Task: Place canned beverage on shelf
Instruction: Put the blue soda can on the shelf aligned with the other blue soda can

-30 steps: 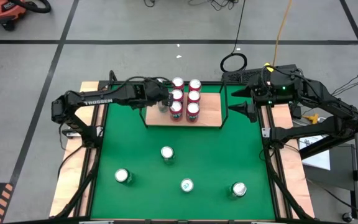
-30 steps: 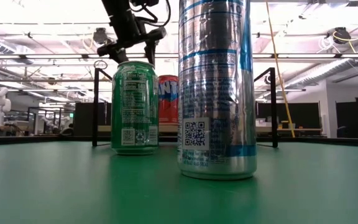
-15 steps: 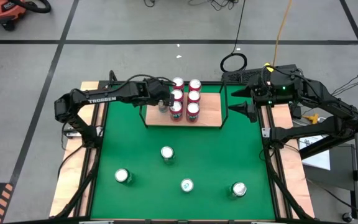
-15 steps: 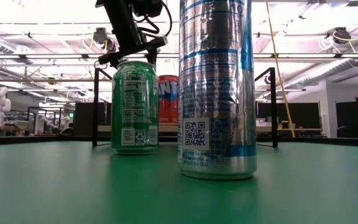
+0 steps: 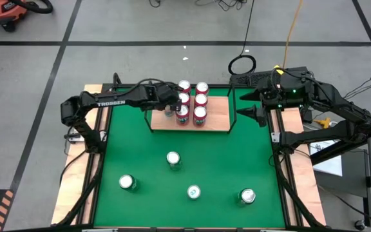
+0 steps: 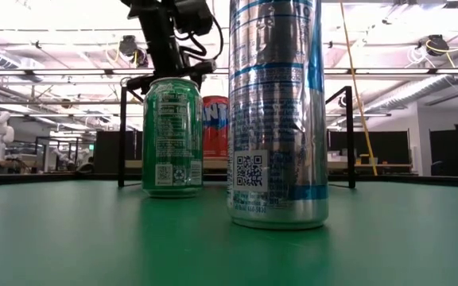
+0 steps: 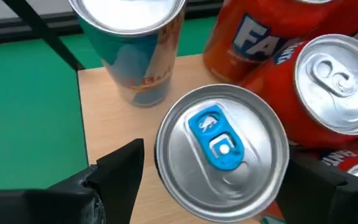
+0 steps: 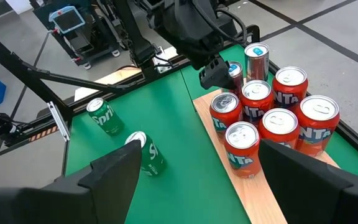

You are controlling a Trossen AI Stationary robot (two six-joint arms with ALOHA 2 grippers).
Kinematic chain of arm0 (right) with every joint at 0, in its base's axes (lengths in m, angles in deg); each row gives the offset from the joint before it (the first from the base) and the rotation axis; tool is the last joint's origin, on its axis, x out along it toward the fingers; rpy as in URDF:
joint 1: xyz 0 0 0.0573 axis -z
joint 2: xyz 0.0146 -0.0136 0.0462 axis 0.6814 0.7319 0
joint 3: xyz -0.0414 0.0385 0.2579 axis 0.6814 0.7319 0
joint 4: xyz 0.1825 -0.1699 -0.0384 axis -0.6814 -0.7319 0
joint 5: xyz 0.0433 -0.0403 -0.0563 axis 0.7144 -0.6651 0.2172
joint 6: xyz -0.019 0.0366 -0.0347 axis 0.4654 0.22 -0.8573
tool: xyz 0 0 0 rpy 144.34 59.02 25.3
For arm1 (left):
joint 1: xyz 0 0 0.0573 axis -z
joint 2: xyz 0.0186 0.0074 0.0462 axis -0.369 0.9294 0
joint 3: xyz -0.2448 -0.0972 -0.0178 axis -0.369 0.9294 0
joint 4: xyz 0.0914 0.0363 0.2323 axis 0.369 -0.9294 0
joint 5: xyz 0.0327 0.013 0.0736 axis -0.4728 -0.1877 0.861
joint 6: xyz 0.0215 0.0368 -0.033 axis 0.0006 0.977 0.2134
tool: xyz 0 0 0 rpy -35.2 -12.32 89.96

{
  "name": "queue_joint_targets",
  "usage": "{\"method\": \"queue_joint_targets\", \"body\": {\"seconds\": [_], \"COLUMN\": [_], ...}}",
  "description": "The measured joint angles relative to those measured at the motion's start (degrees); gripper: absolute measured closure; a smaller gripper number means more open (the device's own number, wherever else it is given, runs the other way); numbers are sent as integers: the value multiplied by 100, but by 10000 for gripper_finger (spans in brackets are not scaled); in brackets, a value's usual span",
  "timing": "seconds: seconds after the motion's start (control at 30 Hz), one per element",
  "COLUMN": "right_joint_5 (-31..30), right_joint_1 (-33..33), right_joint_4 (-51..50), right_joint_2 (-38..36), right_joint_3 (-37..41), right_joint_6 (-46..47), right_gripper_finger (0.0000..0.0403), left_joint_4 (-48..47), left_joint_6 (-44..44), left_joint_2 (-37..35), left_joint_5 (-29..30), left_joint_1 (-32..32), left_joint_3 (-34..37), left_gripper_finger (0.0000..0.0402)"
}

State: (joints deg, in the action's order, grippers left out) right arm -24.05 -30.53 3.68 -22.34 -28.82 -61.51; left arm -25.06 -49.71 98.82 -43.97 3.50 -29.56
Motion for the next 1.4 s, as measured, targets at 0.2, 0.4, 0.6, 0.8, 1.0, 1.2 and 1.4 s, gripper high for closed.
{"method": "queue_joint_targets", "body": {"seconds": [0.2, 0.4, 0.6, 0.8, 1.0, 1.2, 1.4], "right_joint_5": [0, 0, 0, 0, -2, -2, -2], "right_joint_1": [2, 0, 1, 2, 1, 2, 1], "right_joint_4": [0, -2, -1, -2, -2, -2, -2], "right_joint_2": [0, 0, 0, 0, 0, 0, 0], "right_joint_3": [0, 0, 0, 0, 0, 0, 0], "right_joint_6": [54, 85, 92, 85, 40, 41, 47], "right_gripper_finger": [87, 87, 87, 87, 87, 87, 87], "left_joint_4": [4, -52, -81, -440, -430, -422, -380], "left_joint_6": [6, 2, -132, -136, -136, -145, -147], "left_joint_2": [-13, -17, -19, -20, -20, 20, 20], "left_joint_5": [23, 49, 126, 457, 612, 881, 927], "left_joint_1": [2, 2, 2, 2, -62, -74, -79], "left_joint_3": [-4, -6, -13, -193, -203, -203, -203], "left_gripper_finger": [146, 188, 183, 182, 182, 182, 182]}}
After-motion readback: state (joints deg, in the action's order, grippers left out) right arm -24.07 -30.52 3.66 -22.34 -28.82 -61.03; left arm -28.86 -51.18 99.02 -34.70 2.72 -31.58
